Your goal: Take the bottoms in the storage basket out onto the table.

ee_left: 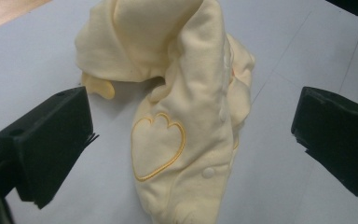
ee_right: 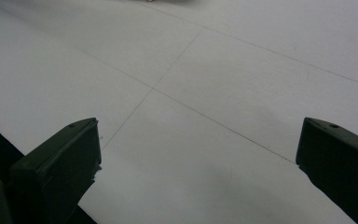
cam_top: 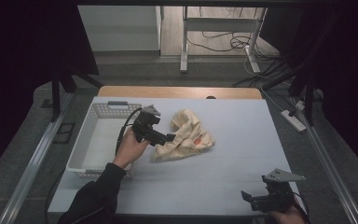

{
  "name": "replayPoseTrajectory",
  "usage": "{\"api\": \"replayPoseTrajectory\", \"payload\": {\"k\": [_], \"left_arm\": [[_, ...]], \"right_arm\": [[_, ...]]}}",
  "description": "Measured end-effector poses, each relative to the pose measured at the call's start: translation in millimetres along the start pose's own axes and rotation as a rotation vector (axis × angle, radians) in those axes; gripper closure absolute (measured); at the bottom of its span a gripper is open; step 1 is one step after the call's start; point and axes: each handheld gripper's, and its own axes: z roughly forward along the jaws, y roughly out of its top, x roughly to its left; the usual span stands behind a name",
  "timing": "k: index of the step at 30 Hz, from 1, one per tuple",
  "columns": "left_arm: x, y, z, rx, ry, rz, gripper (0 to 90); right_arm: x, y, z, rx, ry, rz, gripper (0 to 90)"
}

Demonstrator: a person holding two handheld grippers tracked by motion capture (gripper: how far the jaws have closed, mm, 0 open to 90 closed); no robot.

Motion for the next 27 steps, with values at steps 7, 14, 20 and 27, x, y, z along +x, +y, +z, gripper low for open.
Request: {"api": "replayPoseTrajectory", "payload": {"k": [7, 14, 20, 27], "left_arm": [[-1.3, -4.0, -2.7, 0.005, 0.003, -0.003, 0.0], [-2.3, -9.1, -4.8, 0.011, 0.006, -0.013, 0.0], [-2.3, -13.4, -10.9, 0.003, 0.006, -0.028, 0.0], [-2.7, -19.5, -15.1, -0.004, -0.009, -0.043, 0.0]], "right_arm": [[-0.1, 0.2, 0.1, -0.002, 0.002, 0.0, 0.3], [-0.5, 0.4, 0.1, -0.006, 0.006, 0.0, 0.3], [-0.5, 0.4, -0.1, -0.008, 0.006, 0.0, 0.3], [-0.8, 0.4, -0.3, -0.01, 0.005, 0.003, 0.3]]}}
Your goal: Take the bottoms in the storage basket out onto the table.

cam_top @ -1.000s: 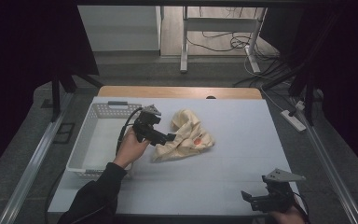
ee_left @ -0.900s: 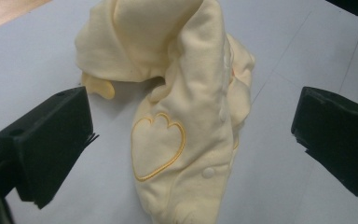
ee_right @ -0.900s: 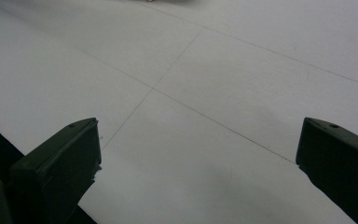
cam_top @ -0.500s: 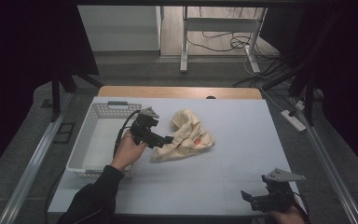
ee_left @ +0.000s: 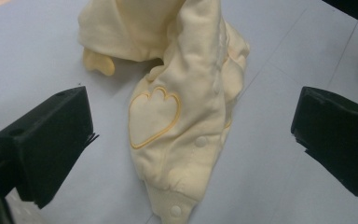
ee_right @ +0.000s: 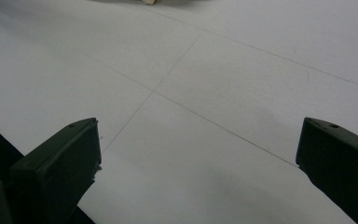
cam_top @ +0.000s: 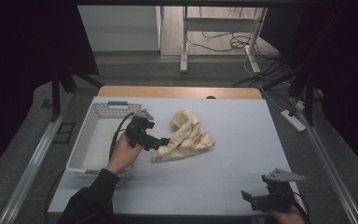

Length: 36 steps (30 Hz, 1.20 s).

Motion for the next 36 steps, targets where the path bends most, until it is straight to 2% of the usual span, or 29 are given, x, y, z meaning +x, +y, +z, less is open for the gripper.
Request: {"api": "replayPoseTrajectory", "payload": {"k": [18, 23, 28, 31, 36], "left_arm": [[1.6, -17.3, -16.4, -0.008, 0.027, -0.031, 0.0], [1.4, -21.4, -18.7, -0.012, 0.014, -0.04, 0.0], [-1.0, -24.0, -23.7, -0.016, 0.023, -0.041, 0.0], [-2.6, -26.2, -27.5, -0.016, 0.011, -0.044, 0.0], [-6.6, -30.7, -33.5, -0.017, 0.027, -0.036, 0.0]], "right_arm": [[-0.7, -0.1, -0.4, -0.003, 0.001, 0.006, 0.3], [-0.7, -0.1, -0.5, -0.004, 0.001, 0.008, 0.3], [-0.8, -0.2, -0.5, -0.005, 0.001, 0.009, 0.3], [-0.7, -0.2, -0.6, -0.005, 0.001, 0.008, 0.3], [-0.7, -0.2, -0.6, -0.005, 0.001, 0.006, 0.3]]}}
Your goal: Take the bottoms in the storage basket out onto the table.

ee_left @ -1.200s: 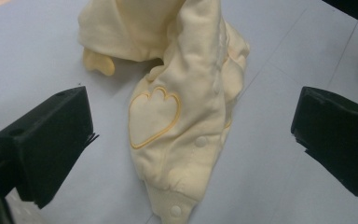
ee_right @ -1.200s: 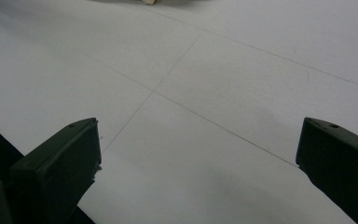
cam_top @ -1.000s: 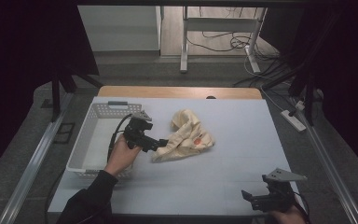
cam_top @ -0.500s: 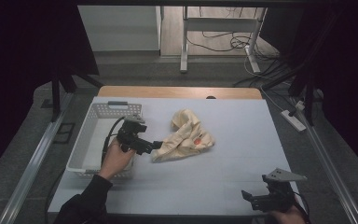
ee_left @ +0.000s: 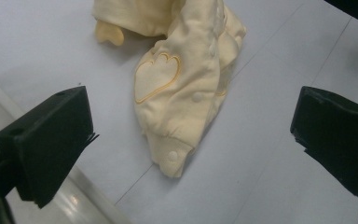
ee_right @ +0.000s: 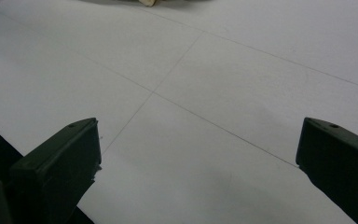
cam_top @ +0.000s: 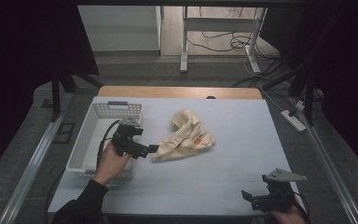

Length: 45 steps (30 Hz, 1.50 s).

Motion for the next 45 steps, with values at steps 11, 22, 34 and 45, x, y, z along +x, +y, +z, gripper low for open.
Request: {"api": "replayPoseTrajectory", "payload": {"k": [11, 22, 34, 45], "left_arm": [[-1.8, -11.6, -14.9, -0.013, 0.023, -0.002, 0.0], [1.2, -26.1, -25.8, -0.023, 0.023, -0.033, 0.0], [-3.1, -38.8, -32.8, -0.044, 0.019, -0.055, 0.0], [-8.4, -52.1, -39.4, -0.049, 0.038, -0.059, 0.0]], "right_arm": [[0.1, 0.0, 0.1, 0.001, 0.0, -0.002, 0.3], [0.5, 0.1, 0.4, 0.001, 0.0, -0.002, 0.3], [0.8, 0.2, 0.3, 0.001, 0.003, -0.006, 0.3], [1.7, 0.2, 0.6, 0.003, 0.002, -0.018, 0.3]]}}
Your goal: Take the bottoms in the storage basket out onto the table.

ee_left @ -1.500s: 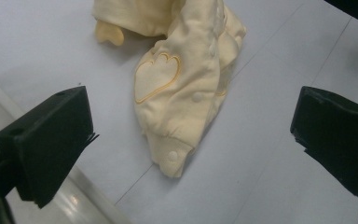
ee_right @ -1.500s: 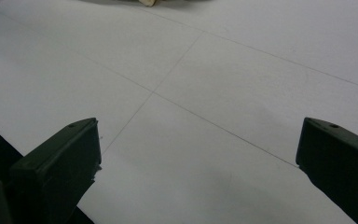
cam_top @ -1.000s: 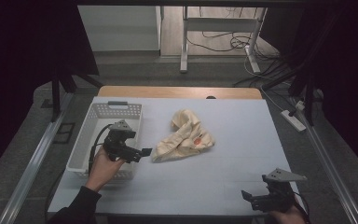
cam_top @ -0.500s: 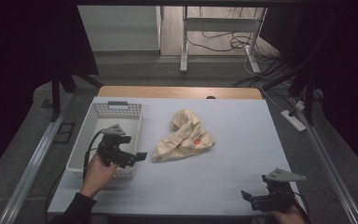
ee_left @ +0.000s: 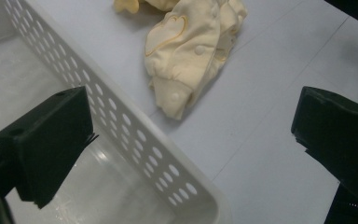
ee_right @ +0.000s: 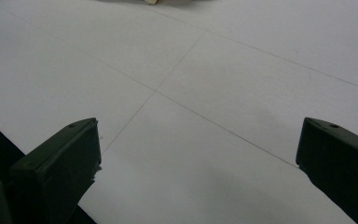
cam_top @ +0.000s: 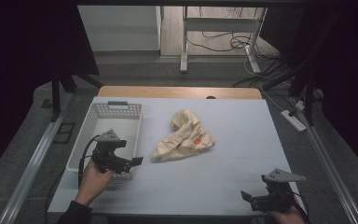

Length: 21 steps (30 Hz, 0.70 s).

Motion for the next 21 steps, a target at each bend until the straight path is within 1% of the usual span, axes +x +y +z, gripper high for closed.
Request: {"api": "replayPoseTrajectory", "payload": {"k": [3, 6, 11, 21], "left_arm": [[-0.9, -3.1, -1.8, 0.003, 0.011, 0.006, 0.0], [-1.4, -6.4, -4.6, -0.002, 0.012, 0.003, 0.0], [-1.9, -13.1, -10.5, -0.015, 0.01, -0.01, 0.0], [-3.2, -30.3, -23.6, -0.032, 0.021, -0.028, 0.0]], "right_arm": [[-0.2, 0.0, -0.2, -0.002, 0.0, 0.003, 0.2], [-0.6, -0.1, -0.5, -0.004, -0.002, 0.01, 0.2], [-1.1, -0.1, -0.7, -0.005, -0.004, 0.016, 0.2], [-0.8, 0.0, -0.4, -0.003, -0.007, 0.013, 0.2]]}}
